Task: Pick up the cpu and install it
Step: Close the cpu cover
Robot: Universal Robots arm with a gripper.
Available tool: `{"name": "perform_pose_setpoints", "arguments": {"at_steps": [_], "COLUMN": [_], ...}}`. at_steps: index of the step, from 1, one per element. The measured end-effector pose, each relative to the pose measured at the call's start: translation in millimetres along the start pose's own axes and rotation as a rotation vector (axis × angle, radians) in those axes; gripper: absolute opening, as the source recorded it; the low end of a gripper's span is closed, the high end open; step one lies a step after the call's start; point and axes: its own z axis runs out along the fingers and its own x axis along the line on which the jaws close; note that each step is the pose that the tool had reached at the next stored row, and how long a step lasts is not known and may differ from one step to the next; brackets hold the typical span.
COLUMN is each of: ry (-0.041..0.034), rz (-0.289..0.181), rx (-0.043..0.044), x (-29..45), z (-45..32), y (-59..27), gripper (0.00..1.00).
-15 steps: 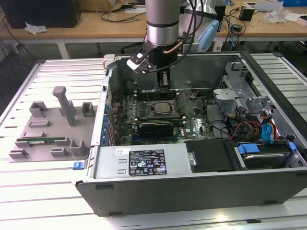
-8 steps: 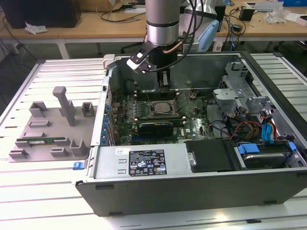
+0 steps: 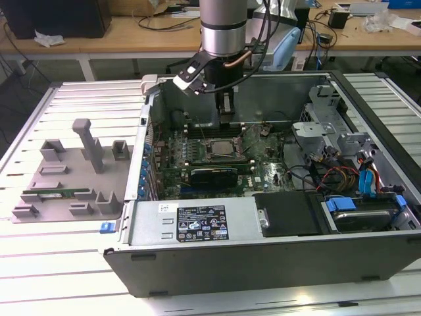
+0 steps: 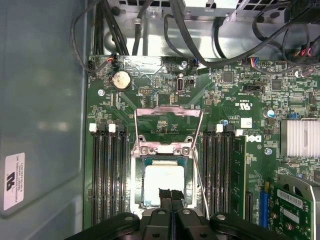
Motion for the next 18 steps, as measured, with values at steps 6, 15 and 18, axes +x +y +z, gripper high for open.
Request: {"name": "perform_pose_setpoints", "arguments": {"at_steps": [6, 15, 18], "ry": [-0.0003, -0.0004, -0.0004], "rz": [0.000, 0.000, 0.000], "rx": [0.0002, 0.0001, 0.0000], "x": [-0.1, -0.1, -0.3], "z": [-0.1, 0.1, -5.9], "y": [3.1, 17.8, 18.0], "gripper": [0.11, 0.11, 0.11]}}
